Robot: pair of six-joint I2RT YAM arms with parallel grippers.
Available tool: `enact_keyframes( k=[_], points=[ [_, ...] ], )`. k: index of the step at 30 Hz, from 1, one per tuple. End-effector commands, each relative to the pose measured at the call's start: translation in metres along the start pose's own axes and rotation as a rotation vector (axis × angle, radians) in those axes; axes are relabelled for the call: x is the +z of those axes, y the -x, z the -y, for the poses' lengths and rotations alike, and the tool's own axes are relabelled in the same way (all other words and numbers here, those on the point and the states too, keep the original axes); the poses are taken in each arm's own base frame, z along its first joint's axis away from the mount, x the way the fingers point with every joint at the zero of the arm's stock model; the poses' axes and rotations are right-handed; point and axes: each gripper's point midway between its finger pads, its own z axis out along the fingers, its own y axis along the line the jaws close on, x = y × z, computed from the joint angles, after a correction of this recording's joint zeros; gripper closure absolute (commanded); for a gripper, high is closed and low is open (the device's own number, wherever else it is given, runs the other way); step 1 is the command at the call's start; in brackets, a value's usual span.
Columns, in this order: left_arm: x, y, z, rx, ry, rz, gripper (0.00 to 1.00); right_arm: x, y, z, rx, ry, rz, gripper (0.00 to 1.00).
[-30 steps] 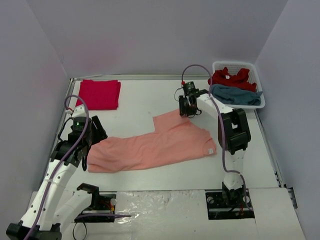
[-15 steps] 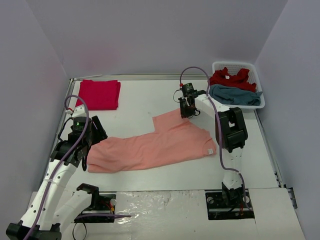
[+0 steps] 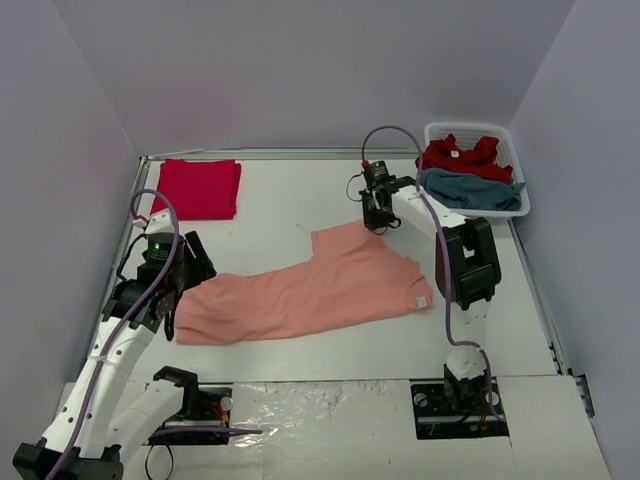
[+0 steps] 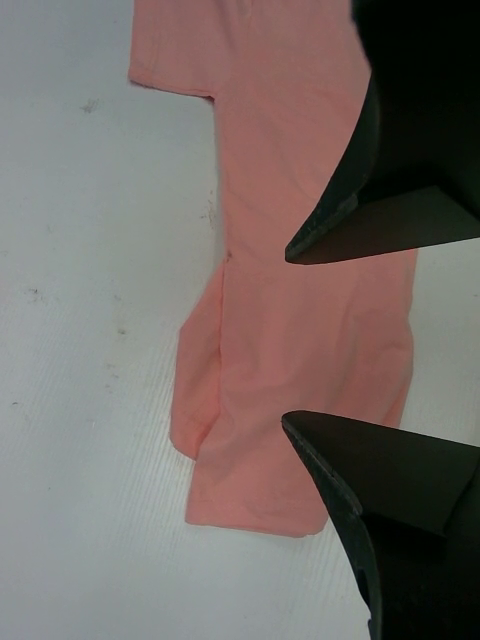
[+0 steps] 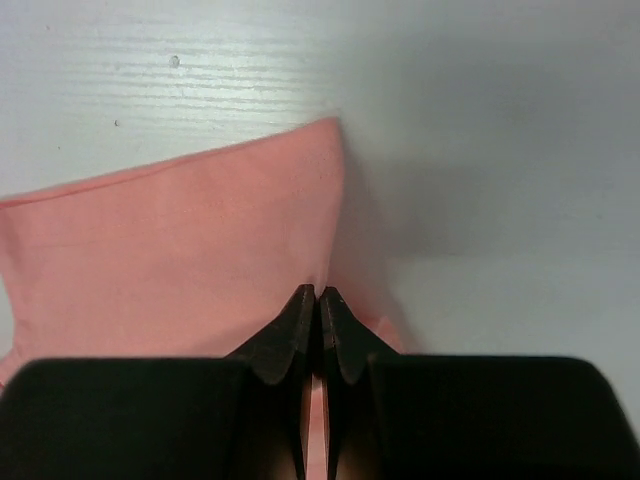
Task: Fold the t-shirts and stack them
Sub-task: Flatten out the tshirt
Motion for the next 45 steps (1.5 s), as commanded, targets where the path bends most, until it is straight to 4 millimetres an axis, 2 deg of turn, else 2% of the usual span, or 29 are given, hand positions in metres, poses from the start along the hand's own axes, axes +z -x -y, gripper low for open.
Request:
enact_keyframes(
  k=[1, 4, 6, 10, 15, 19, 23, 31, 36, 45],
  points=[
    [0.001, 0.002, 0.004, -0.019, -0.021, 0.012, 0.41, -0.058, 0.032, 0.021, 0.016, -0.118, 0.134, 1.00],
    [0.004, -0.004, 0.006, -0.023, -0.033, -0.012, 0.40, -0.072, 0.034, 0.035, 0.024, -0.184, 0.159, 1.00],
    [0.009, -0.013, 0.005, -0.034, -0.025, -0.039, 0.40, -0.074, 0.032, 0.039, 0.025, -0.205, 0.159, 1.00],
    [0.019, -0.023, 0.005, -0.054, -0.031, -0.054, 0.40, -0.070, 0.026, 0.042, 0.023, -0.215, 0.143, 1.00],
    [0.038, -0.043, -0.012, -0.071, 0.046, -0.067, 0.40, -0.063, 0.021, 0.041, 0.013, -0.213, 0.122, 1.00],
    [0.054, -0.047, -0.023, -0.084, 0.109, -0.046, 0.40, -0.059, 0.019, 0.040, 0.008, -0.207, 0.113, 1.00],
    [0.067, -0.051, -0.026, -0.079, 0.131, -0.035, 0.40, -0.055, 0.016, 0.039, 0.001, -0.202, 0.099, 1.00],
    [0.096, -0.045, -0.027, -0.050, 0.170, 0.006, 0.40, -0.053, 0.013, 0.037, -0.004, -0.192, 0.093, 1.00],
    [0.108, -0.037, -0.025, -0.032, 0.191, 0.014, 0.40, -0.053, 0.014, 0.036, -0.005, -0.188, 0.095, 1.00],
    [0.129, -0.039, -0.028, 0.002, 0.232, 0.008, 0.41, -0.048, 0.012, 0.035, -0.011, -0.187, 0.085, 1.00]
  ],
)
